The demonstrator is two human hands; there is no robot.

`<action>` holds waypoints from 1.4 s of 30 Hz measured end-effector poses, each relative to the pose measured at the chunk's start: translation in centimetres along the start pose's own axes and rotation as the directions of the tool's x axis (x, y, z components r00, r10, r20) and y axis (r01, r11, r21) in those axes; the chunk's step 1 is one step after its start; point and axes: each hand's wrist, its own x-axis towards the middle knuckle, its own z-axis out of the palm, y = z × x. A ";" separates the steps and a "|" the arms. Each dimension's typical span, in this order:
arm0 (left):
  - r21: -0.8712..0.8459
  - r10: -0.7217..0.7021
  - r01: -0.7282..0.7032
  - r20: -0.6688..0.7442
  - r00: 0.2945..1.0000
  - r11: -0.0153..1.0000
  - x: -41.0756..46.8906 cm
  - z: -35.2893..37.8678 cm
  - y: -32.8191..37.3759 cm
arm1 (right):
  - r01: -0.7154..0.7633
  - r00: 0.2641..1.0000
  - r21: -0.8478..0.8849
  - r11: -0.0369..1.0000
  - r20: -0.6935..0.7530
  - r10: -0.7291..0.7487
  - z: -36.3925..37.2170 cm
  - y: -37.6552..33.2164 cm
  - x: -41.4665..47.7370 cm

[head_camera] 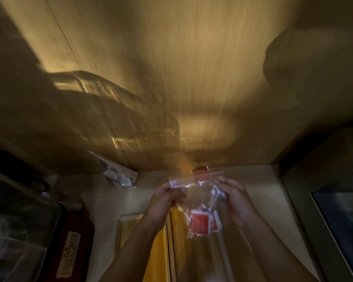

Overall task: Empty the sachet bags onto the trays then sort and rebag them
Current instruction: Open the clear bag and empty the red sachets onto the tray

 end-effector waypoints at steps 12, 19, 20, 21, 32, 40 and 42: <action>0.089 -0.190 0.168 0.458 0.868 0.982 -7.1 1.0 2.4 | 0.141 0.929 -0.334 0.932 0.371 -0.008 2.6 -1.2 -4.1; -0.073 -0.102 0.119 0.205 0.973 0.990 -9.2 1.9 0.9 | 0.305 0.952 -0.516 0.801 0.186 -0.242 3.4 -0.2 -6.0; -0.071 -0.084 0.097 0.159 0.984 0.993 -9.6 2.1 0.9 | 0.331 0.944 -0.525 0.784 0.179 -0.278 3.4 0.0 -6.4; -0.056 -0.061 0.068 0.113 0.992 0.996 -9.9 2.2 1.0 | 0.350 0.937 -0.526 0.775 0.188 -0.296 3.4 0.0 -6.9; 0.104 0.225 -0.231 0.061 0.972 0.967 -11.8 3.1 0.1 | 0.326 0.934 -0.619 0.714 0.329 -0.141 4.1 0.3 -10.9; 0.035 0.144 -0.149 0.124 0.982 0.988 -12.5 2.7 -0.7 | 0.297 0.939 -0.653 0.696 0.334 -0.087 2.8 -0.2 -12.2; 0.005 0.076 -0.077 0.115 0.990 0.997 -12.7 2.4 -0.6 | 0.299 0.936 -0.659 0.690 0.344 -0.077 2.7 -0.1 -12.7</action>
